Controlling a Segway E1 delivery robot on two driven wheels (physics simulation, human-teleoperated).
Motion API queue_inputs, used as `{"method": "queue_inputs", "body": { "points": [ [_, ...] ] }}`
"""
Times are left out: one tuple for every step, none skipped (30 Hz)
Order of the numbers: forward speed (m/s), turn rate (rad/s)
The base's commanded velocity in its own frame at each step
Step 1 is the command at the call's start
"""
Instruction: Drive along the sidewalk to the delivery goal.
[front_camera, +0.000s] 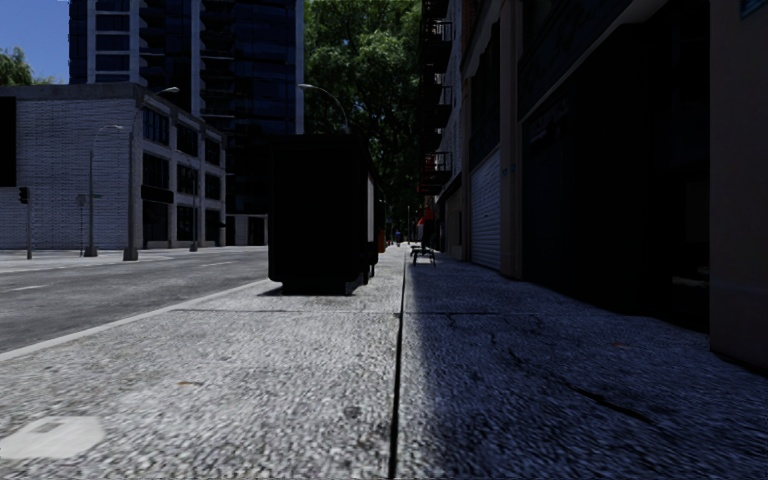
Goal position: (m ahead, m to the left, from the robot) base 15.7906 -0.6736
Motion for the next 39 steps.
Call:
{"method": "queue_inputs", "body": {
  "points": [
    [2.00, -1.20],
    [2.00, -0.33],
    [2.00, 0.00],
    [2.00, 0.00],
    [2.00, 0.00],
    [2.00, 0.00],
    [2.00, 0.00],
    [2.00, 0.00],
    [2.00, 0.00],
    [2.00, 0.00],
    [2.00, 0.00],
    [2.00, 0.00],
    [2.00, 0.00],
    [2.00, 0.00],
    [2.00, 0.00],
    [2.00, 0.00],
    [2.00, 0.00],
    [2.00, 0.00],
    [2.00, 0.00],
    [2.00, -1.20],
    [2.00, -1.20],
    [2.00, -1.17],
    [2.00, -1.17],
    [2.00, -0.07],
    [2.00, 0.00],
    [2.00, 0.00],
    [2.00, 0.00],
    [2.00, 0.00],
    [2.00, 0.00],
    [2.00, 0.00],
    [2.00, 0.00],
    [2.00, 0.00],
    [2.00, 0.00],
    [2.00, 0.00],
    [2.00, 0.00],
    [2.00, 0.00],
    [2.00, 0.00],
    [2.00, 0.00],
    [2.00, 0.00]
  ]
}}
